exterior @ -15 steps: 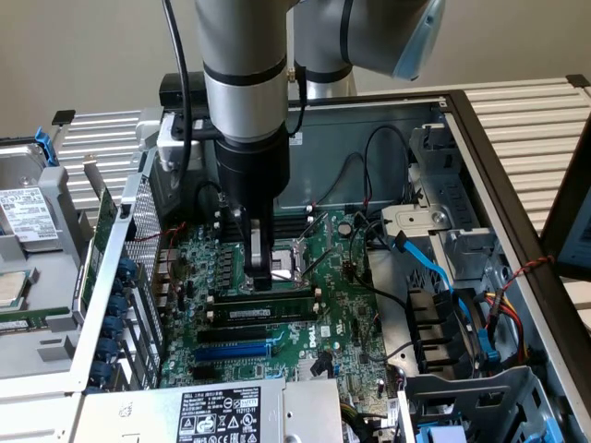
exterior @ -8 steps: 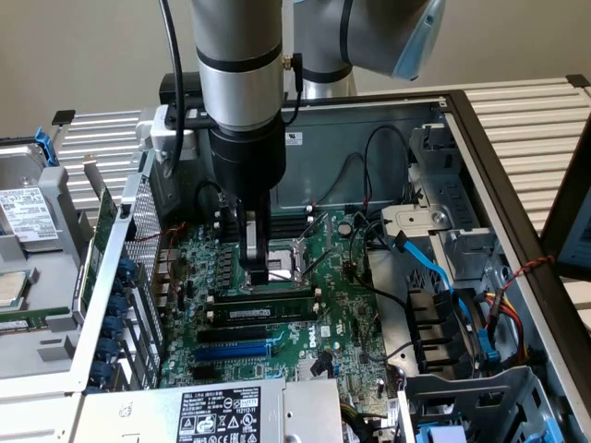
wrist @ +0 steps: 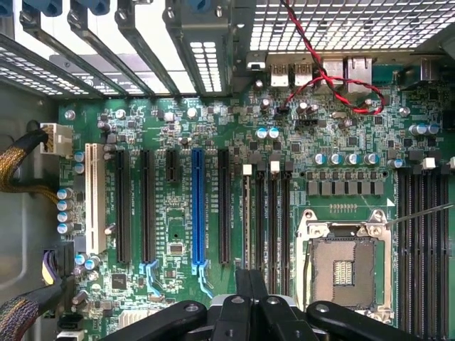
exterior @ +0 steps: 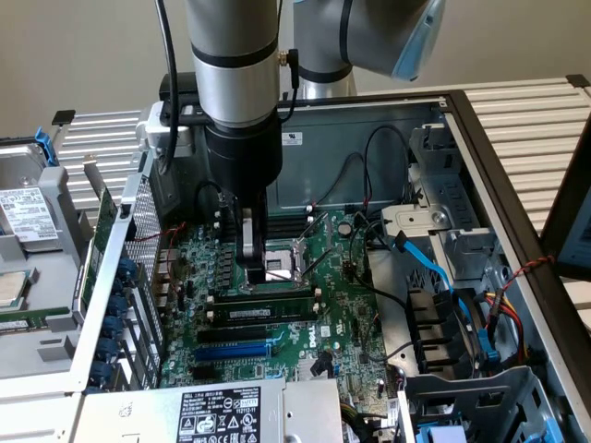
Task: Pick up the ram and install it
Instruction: 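Press down the ram until it locks into place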
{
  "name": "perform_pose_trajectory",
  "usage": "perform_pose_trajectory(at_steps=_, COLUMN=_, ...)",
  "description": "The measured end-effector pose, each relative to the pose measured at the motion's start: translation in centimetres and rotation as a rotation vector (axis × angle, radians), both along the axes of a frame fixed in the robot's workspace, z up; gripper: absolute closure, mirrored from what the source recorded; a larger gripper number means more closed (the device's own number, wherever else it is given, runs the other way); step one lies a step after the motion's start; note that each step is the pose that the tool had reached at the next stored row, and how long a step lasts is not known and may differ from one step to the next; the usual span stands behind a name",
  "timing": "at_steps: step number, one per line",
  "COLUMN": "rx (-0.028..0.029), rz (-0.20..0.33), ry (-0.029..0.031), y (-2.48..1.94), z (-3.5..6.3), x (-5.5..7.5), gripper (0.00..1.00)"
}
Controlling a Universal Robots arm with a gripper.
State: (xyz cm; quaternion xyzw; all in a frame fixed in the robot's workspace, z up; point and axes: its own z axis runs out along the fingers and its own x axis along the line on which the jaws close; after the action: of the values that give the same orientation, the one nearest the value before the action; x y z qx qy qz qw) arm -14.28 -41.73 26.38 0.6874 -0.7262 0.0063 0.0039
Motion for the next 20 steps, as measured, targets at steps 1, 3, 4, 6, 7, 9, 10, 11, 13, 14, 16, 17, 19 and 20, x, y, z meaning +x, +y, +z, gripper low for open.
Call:
perform_pose_trajectory(at_steps=1, rx=-0.0001, rz=0.0, ry=0.0, y=0.0, z=0.01, x=-0.01, gripper=0.9)
perform_pose_trajectory(at_steps=3, rx=-0.0002, rz=0.0, ry=0.0002, y=0.0, z=0.02, x=-0.01, gripper=0.9)
perform_pose_trajectory(at_steps=4, rx=-0.0003, rz=0.0, ry=0.0002, y=0.0, z=0.02, x=-0.01, gripper=0.9)
perform_pose_trajectory(at_steps=6, rx=-0.0003, rz=-0.023, ry=0.0002, y=0.0, z=0.02, x=-0.02, gripper=0.9)
perform_pose_trajectory(at_steps=7, rx=-0.0003, rz=-0.038, ry=0.0002, y=0.0, z=0.02, x=-0.02, gripper=0.9)
perform_pose_trajectory(at_steps=9, rx=-0.0004, rz=-0.068, ry=0.0002, y=-0.01, z=0.03, x=-0.02, gripper=0.9)
perform_pose_trajectory(at_steps=10, rx=-0.0003, rz=-0.084, ry=0.0002, y=0.0, z=0.02, x=-0.01, gripper=0.9)
perform_pose_trajectory(at_steps=11, rx=-0.0003, rz=-0.099, ry=0.0002, y=0.0, z=0.02, x=-0.01, gripper=0.9)
perform_pose_trajectory(at_steps=13, rx=-0.0003, rz=-0.128, ry=0.0002, y=0.0, z=0.02, x=-0.02, gripper=0.9)
perform_pose_trajectory(at_steps=14, rx=-0.0003, rz=-0.144, ry=0.0002, y=-0.01, z=0.02, x=-0.02, gripper=0.9)
perform_pose_trajectory(at_steps=16, rx=-0.0003, rz=-0.173, ry=0.0002, y=0.0, z=0.02, x=-0.01, gripper=0.9)
perform_pose_trajectory(at_steps=17, rx=-0.0002, rz=-0.188, ry=0.0002, y=0.0, z=0.02, x=-0.01, gripper=0.9)
perform_pose_trajectory(at_steps=19, rx=-0.0003, rz=-0.218, ry=0.0002, y=-0.01, z=0.02, x=-0.01, gripper=0.9)
perform_pose_trajectory(at_steps=20, rx=-0.0003, rz=-0.233, ry=0.0002, y=0.0, z=0.02, x=-0.01, gripper=0.9)
